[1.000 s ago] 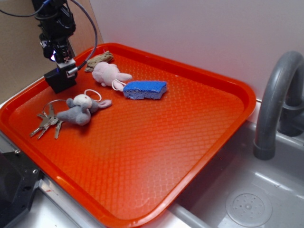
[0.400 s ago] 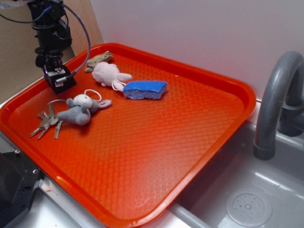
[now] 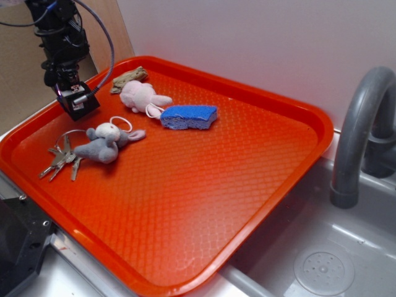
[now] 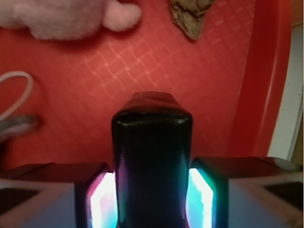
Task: Grab the black box.
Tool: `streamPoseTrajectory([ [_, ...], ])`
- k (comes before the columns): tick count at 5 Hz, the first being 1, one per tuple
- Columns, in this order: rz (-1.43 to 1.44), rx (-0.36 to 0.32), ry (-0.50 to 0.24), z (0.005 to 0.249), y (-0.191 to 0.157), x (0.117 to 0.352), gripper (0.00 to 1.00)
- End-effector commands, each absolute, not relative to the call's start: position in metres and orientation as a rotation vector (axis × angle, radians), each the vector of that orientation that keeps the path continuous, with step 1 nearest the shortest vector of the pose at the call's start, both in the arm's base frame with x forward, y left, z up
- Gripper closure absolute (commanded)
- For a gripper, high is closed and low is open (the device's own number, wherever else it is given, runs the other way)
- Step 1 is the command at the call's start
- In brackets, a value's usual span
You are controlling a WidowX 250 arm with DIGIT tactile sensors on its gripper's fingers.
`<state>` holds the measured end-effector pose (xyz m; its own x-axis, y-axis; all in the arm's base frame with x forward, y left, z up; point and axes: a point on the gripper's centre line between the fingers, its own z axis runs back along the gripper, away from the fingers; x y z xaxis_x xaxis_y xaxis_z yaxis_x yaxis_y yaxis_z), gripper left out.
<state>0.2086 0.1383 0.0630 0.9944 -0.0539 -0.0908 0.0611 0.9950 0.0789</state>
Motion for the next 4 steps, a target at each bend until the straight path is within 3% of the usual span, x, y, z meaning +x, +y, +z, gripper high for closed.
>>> streamPoseTrajectory([
  [1,-0.033,0.067,-0.085,0.181,0.041,0.235,1.0],
  [2,0.039,0.087,-0.097,0.229,-0.007,0.24,1.0],
  [4,0.147,0.124,-0.161,0.279,-0.01,0.229,1.0],
])
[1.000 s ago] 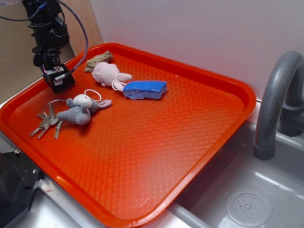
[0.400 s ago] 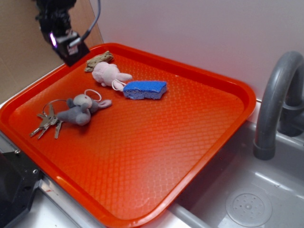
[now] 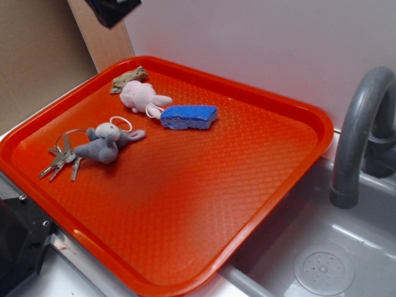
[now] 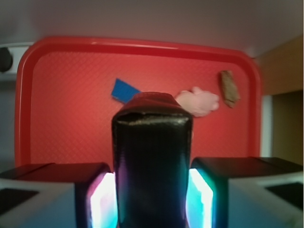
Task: Grab the black box.
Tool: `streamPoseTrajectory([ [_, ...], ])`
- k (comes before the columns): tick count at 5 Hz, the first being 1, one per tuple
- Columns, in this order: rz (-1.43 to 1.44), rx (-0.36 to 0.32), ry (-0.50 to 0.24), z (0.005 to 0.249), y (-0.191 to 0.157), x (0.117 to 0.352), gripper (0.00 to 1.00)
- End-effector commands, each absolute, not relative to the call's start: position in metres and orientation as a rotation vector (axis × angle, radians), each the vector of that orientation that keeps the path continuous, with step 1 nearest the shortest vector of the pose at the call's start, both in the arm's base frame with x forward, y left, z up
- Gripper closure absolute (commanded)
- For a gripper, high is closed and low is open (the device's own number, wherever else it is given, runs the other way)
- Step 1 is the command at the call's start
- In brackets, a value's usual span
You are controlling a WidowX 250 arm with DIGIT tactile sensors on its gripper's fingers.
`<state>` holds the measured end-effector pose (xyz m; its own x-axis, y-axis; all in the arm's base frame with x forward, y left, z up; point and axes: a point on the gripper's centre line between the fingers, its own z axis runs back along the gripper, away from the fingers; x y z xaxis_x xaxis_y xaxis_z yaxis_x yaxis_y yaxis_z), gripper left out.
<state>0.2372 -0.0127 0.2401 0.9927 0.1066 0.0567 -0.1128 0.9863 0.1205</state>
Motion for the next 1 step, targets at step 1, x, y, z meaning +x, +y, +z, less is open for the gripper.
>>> streamPoseTrajectory([
  [1,0.177,0.132,-0.142,0.2757,-0.0019,0.2285,1.0],
])
